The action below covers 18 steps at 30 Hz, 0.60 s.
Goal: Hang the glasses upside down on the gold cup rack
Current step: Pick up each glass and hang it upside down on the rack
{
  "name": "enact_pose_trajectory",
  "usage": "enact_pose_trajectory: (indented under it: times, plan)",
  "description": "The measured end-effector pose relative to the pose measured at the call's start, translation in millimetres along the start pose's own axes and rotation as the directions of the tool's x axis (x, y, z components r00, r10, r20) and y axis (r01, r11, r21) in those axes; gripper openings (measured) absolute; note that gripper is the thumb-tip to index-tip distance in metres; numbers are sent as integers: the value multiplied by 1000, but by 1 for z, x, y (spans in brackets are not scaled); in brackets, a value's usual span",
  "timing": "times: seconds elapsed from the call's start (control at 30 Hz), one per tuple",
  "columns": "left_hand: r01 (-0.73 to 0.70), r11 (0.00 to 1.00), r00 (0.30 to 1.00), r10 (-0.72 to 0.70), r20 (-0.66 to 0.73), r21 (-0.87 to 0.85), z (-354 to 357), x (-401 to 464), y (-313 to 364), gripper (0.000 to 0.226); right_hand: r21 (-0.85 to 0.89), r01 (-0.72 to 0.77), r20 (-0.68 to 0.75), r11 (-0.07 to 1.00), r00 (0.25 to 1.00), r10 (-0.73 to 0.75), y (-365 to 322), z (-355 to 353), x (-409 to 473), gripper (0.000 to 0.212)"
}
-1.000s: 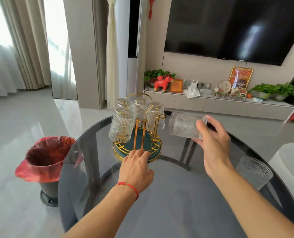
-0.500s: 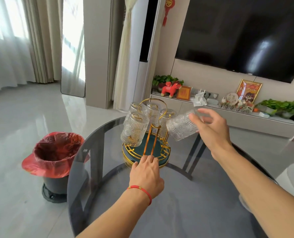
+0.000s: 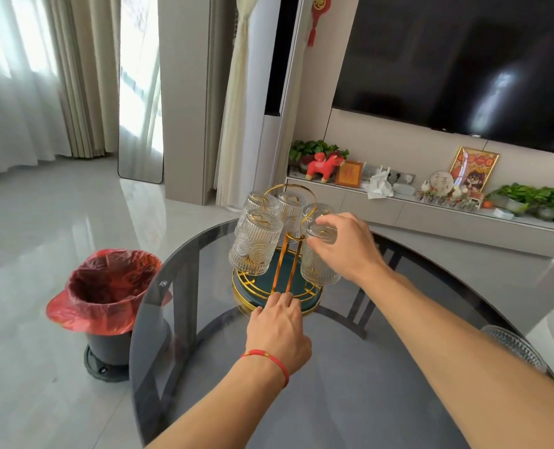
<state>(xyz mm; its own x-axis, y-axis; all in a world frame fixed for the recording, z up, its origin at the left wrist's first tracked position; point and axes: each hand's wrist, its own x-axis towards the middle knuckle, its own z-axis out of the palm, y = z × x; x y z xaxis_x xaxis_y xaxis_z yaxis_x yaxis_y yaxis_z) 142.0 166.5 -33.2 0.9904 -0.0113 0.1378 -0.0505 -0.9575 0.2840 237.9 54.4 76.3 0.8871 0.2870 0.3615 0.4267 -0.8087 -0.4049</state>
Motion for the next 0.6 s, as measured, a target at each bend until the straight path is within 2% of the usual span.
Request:
enact_pose_trajectory:
  times: [0.2, 0.4, 0.5, 0.6]
  plan:
    - [34, 999, 999, -34, -29, 5, 1, -2, 1, 40, -9, 43, 52, 999, 998, -42, 6, 3, -4, 53]
    - [42, 999, 998, -42, -44, 8, 3, -2, 6, 40, 35, 45, 189, 998, 981, -51, 17, -3, -25, 74]
    - [45, 998, 998, -44, -37, 37, 6, -2, 8, 44, 76, 34, 172, 996, 984, -47, 28, -17, -49, 73]
    - [38, 996, 999, -37, -22, 81, 9, -4, 8, 51, 108, 59, 110, 992, 991, -71, 52, -35, -87, 61]
